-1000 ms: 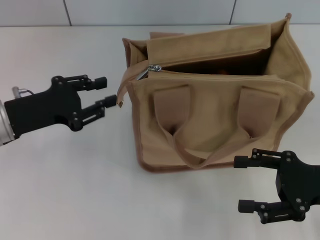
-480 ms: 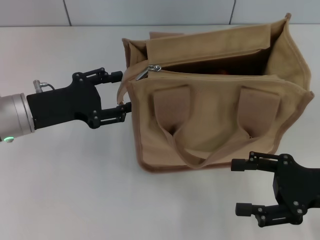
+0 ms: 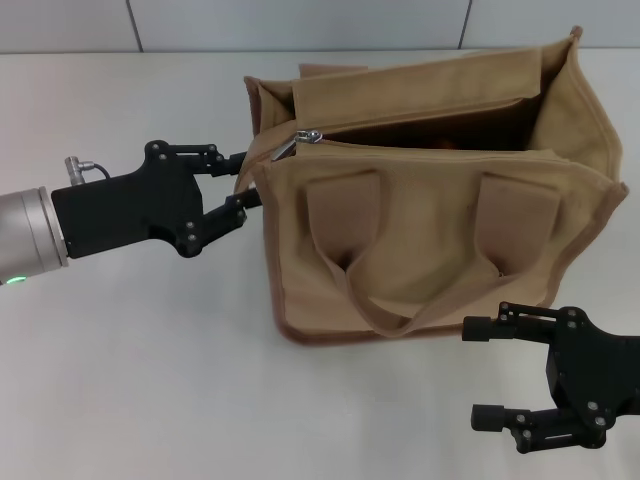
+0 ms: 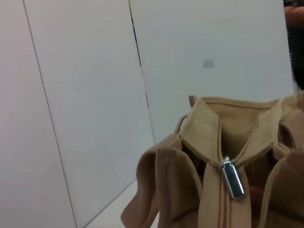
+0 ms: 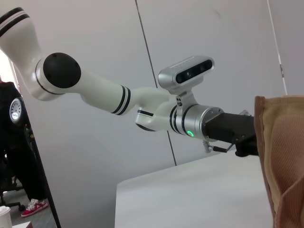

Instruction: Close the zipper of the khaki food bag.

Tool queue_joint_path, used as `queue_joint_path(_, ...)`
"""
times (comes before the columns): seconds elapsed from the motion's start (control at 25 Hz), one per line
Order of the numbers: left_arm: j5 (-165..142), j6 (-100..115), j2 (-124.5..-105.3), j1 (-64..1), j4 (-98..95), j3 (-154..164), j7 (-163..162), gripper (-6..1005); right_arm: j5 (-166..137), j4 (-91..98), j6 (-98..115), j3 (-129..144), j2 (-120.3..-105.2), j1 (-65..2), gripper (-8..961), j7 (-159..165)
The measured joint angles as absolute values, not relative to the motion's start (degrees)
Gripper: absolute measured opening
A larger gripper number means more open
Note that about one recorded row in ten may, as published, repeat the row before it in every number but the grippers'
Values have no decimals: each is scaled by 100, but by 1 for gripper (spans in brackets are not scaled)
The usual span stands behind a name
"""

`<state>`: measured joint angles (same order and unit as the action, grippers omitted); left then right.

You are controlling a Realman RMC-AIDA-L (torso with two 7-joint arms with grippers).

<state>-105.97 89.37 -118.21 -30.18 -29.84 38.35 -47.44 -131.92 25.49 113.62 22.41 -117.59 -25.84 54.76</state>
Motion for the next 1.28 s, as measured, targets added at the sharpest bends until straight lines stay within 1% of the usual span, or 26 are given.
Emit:
queue_joint_path(0.24, -10392, 9075, -11819, -2963, -3067, 3832, -4784, 262, -13192, 2531, 11348, 2241, -11760, -2584, 827, 5475)
queue_joint_path(0.44, -10031, 9667, -11772, -2916, -3056, 3831, -4804, 63, -13115, 2531, 11389, 2241, -11760, -2584, 827, 5475)
queue_joint_path(0.52, -9880, 9877, -11774, -2925, -3040, 3831, -4804, 55, -12942, 2531, 11496, 2241, -11760, -2586, 827, 5468)
queue_joint_path(0.64, -9746, 9963, -11826, -2994, -3034, 3842, -4807, 44, -12599, 2531, 11790, 2242, -11760, -2621, 827, 5481)
queue_joint_path(0.84, -9697, 9981, -11863, -3293, -2792, 3840, -4824, 29, -11673, 2531, 12230, 2242, -11734, -2740, 828, 6310)
queue_joint_path(1.08, -9414, 10027, -11869, -3426, -2695, 3832, -4846, 29, -11118, 2576, 12211, 2273, -11599, -3152, 817, 7568)
queue_joint_path(1.2, -9405, 9989, -11864, -3423, -2693, 3845, -4902, 29, -11113, 2600, 11998, 2271, -11512, -3431, 811, 8232)
queue_joint_path(1.28, -9405, 9987, -11860, -3385, -2692, 3834, -4908, 29, -11112, 2667, 11923, 2287, -11479, -3589, 807, 8544)
